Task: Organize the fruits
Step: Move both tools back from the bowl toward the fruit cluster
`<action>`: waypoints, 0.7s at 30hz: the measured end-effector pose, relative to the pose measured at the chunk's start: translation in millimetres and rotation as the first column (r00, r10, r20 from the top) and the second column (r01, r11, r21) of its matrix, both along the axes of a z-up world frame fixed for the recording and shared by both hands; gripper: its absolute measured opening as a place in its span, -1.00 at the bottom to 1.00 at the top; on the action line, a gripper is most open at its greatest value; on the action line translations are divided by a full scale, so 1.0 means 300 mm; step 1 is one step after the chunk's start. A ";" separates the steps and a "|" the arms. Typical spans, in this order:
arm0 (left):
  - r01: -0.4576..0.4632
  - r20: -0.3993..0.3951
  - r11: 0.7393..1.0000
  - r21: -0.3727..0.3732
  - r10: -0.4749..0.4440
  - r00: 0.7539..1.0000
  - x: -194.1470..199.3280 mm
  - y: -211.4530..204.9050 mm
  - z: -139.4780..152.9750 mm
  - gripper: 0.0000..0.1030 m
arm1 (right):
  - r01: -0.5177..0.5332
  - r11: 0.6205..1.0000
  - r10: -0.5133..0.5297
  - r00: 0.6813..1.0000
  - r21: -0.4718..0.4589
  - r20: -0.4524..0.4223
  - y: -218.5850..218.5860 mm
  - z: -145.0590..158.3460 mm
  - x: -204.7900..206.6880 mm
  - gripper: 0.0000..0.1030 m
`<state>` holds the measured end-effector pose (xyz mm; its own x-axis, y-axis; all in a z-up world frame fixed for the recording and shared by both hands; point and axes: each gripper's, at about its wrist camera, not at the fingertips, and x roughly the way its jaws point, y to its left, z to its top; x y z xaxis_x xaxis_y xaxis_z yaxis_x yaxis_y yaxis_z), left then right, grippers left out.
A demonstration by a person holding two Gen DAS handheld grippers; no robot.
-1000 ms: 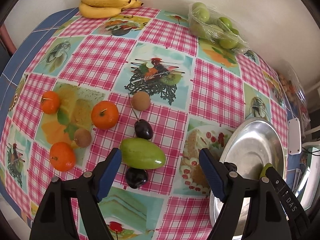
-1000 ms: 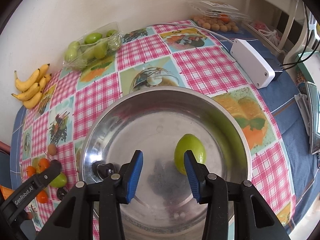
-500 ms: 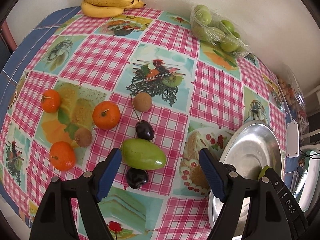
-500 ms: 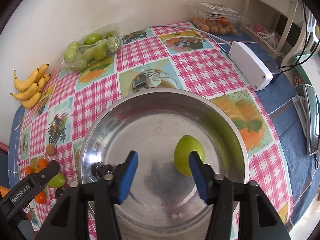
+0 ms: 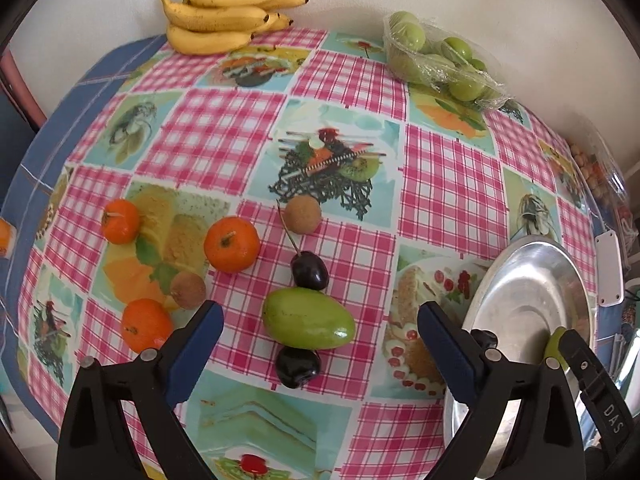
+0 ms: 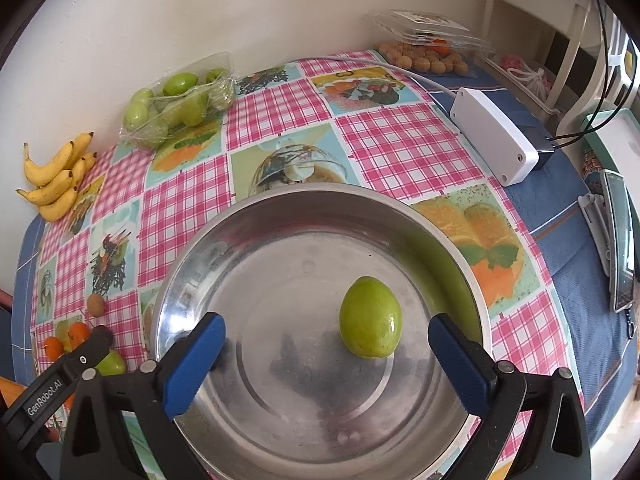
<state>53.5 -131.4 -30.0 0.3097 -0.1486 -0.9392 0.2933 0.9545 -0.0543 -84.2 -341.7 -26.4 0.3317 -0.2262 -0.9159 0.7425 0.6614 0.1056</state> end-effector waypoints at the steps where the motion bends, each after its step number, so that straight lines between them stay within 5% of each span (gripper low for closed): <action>1: 0.008 0.024 1.000 0.004 -0.008 1.000 -0.003 -0.003 0.008 0.90 | -0.002 1.000 0.002 1.000 -0.001 -0.001 0.001 0.001 0.000 1.00; 12: 0.043 0.164 0.999 -0.012 -0.041 0.986 -0.018 -0.012 0.065 0.90 | -0.049 0.999 0.049 0.998 -0.014 0.035 0.021 0.010 0.010 1.00; 21: 0.031 0.152 0.999 -0.034 -0.026 0.988 -0.006 0.036 0.066 0.90 | -0.071 0.997 0.068 0.992 0.019 0.107 0.042 0.012 0.018 1.00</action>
